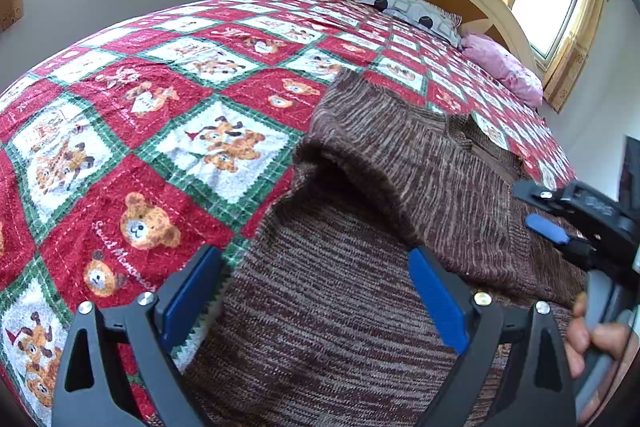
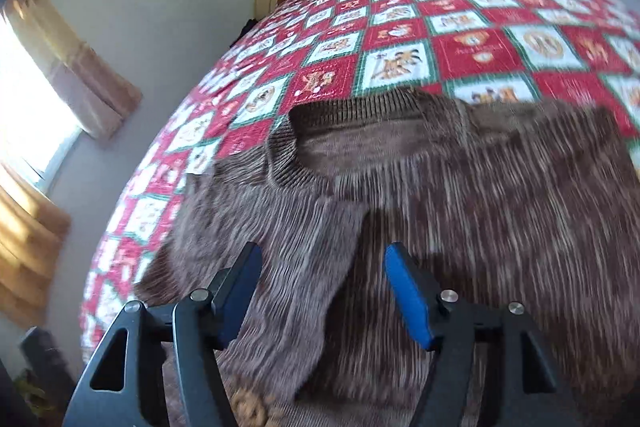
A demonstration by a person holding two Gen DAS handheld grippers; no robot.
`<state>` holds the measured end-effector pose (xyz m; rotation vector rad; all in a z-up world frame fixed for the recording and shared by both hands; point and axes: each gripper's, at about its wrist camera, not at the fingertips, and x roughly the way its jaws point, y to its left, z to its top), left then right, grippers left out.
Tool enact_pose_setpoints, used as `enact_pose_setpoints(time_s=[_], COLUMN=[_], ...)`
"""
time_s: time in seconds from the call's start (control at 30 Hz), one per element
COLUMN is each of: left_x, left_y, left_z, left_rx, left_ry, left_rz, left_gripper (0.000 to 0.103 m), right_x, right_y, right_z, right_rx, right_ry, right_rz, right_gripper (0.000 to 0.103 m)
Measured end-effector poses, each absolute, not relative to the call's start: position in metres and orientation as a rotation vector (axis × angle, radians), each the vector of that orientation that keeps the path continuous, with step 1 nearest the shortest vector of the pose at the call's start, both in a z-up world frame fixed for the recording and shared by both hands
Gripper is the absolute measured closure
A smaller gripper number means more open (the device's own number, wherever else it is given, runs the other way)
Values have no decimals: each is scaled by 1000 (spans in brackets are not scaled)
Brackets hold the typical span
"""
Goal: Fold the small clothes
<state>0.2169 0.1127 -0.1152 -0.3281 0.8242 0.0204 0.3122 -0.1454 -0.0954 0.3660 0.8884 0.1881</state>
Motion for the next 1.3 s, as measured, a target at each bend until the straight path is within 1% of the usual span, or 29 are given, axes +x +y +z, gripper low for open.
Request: enact_pose_setpoints(time_s=[0.07, 0.1, 0.13, 0.17, 0.23, 0.37, 0.43, 0.53, 0.57, 0.6, 0.73, 0.8, 0.9, 1.0, 1.03, 1.07, 1.13, 1.2, 1.3], left_x=[217, 217, 217, 217, 217, 218, 219, 219, 219, 220, 220, 221, 221, 221, 221, 221, 221, 221, 220], left_y=[113, 113, 113, 113, 113, 114, 114, 116, 116, 116, 116, 116, 116, 116, 116, 116, 116, 115, 114], left_z=[-115, -115, -115, -115, -115, -116, -116, -117, -117, -117, -117, -117, -117, -117, -117, -117, -118, -118, -118], left_rx=[-329, -329, -328, -327, -323, -321, -320, -326, -326, -324, -321, -319, -312, -311, -311, -312, -314, -312, -309], left_ry=[824, 823, 824, 824, 825, 826, 826, 825, 825, 825, 826, 827, 829, 830, 830, 830, 831, 832, 833], left_rz=[18, 18, 19, 20, 21, 24, 27, 29, 29, 30, 30, 32, 34, 33, 33, 32, 26, 24, 26], left_gripper=[5, 5, 5, 5, 5, 5, 5, 5, 5, 5, 5, 5, 5, 5, 5, 5, 3, 3, 3], right_x=[322, 326, 328, 331, 331, 333, 341, 351, 350, 347, 323, 306, 284, 266, 259, 252, 244, 238, 224], right_y=[-134, -129, -125, -121, -121, -120, -118, -113, -112, -115, -129, -124, -104, -87, -86, -87, -94, -109, -134], right_z=[-102, -101, -100, -99, -95, -76, -79, -100, -101, -97, -71, -62, -67, -90, -96, -96, -95, -95, -99], right_rx=[286, 220, 173, 151, 124, 17, -35, -82, -86, -83, 20, 0, -50, -167, -191, -199, -192, -150, -121], right_ry=[923, 912, 906, 911, 899, 797, 797, 859, 846, 840, 754, 729, 781, 871, 867, 836, 836, 862, 893], right_rz=[166, 142, 143, 169, 163, 132, 107, 120, 116, 108, 92, 118, 237, 252, 252, 254, 224, 183, 101], right_gripper=[52, 64, 85, 93, 96, 96, 96, 95, 95, 92, 90, 90, 90, 90, 90, 88, 69, 63, 63])
